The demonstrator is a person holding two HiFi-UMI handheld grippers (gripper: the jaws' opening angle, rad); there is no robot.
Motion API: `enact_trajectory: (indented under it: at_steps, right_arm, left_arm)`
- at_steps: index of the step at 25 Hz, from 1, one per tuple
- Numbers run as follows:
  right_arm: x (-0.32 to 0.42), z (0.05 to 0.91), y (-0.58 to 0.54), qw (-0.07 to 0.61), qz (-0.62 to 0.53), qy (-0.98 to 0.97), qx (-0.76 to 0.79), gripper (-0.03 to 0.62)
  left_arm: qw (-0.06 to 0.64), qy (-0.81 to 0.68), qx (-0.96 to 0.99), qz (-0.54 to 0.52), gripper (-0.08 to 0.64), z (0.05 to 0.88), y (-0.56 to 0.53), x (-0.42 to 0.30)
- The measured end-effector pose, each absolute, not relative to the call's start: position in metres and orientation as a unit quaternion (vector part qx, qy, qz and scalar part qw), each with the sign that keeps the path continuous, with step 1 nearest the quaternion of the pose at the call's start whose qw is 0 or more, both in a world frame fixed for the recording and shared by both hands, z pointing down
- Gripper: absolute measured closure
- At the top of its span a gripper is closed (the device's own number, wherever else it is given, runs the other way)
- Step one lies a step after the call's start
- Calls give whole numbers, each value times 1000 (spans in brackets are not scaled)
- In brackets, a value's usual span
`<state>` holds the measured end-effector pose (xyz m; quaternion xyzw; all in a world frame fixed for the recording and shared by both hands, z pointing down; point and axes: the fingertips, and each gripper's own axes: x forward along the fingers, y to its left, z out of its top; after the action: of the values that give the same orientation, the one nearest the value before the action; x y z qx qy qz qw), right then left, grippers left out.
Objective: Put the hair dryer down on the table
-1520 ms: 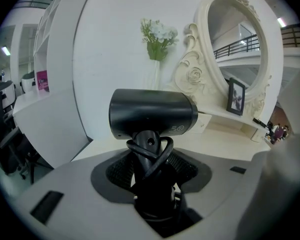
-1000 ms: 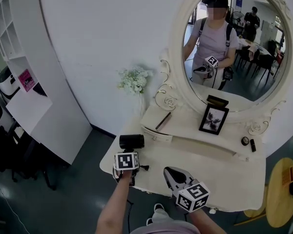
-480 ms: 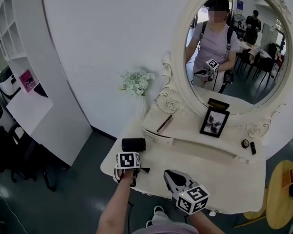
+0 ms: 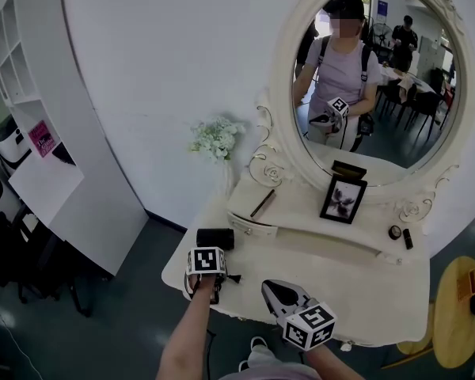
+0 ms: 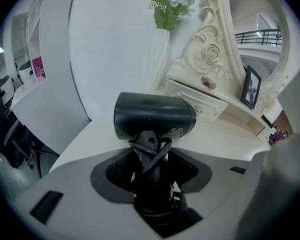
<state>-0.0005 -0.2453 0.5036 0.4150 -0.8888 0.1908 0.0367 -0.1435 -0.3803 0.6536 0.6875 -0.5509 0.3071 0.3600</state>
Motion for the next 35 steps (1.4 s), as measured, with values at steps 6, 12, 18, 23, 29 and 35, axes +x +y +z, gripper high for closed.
enact_trajectory:
  at_steps: [6,12,18,23,29,35]
  right_arm:
    - [-1,503,-243,37,189,-890,414,591]
    - [0,502,-241,37,189,-891,412,591]
    - [-3,502,-240,37,190,-893,406,591]
    - [-8,501,-239,36,191,-896,399,590]
    - [-11,499,-236,33,189,-898,396,591]
    - [-11,492,-236,27,185,-898,398,591]
  left_arm:
    - [369,-547,688,303,345,656,-379,-141]
    - [328,-577,692,284,311,638,-379,-149]
    - [299,-589,711,241,305,612,-373,-149]
    - [259,-592,740,185,324,568,-367,-149]
    - [220,-600,760,122,382,525,-346,-155]
    - [172,-605,772,89,432,499,-318,-162]
